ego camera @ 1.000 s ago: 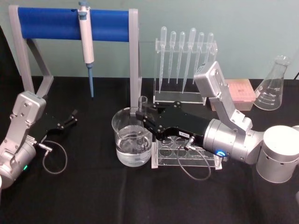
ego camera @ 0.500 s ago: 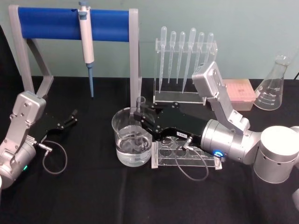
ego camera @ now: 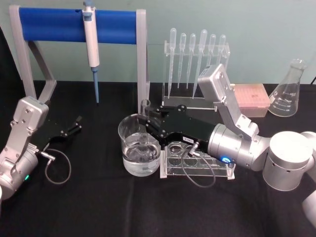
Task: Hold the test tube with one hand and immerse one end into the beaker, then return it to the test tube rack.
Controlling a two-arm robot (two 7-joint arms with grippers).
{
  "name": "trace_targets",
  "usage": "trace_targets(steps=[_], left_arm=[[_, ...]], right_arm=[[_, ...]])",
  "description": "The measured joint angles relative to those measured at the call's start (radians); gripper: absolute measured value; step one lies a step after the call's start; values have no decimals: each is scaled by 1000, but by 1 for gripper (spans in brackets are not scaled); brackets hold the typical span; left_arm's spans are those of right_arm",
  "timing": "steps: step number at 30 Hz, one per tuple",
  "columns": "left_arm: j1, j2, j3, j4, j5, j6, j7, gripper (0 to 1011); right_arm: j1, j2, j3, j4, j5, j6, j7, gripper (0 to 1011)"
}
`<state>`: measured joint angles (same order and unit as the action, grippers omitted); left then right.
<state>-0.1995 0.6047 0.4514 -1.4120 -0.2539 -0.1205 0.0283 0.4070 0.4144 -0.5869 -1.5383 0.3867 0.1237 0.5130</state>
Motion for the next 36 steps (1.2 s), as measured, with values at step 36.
trace_targets(steps=[36], left_arm=[[0, 0, 0, 0, 0, 0, 0, 1000]], right_arm=[[7, -24, -6, 38, -20, -13, 14, 243]])
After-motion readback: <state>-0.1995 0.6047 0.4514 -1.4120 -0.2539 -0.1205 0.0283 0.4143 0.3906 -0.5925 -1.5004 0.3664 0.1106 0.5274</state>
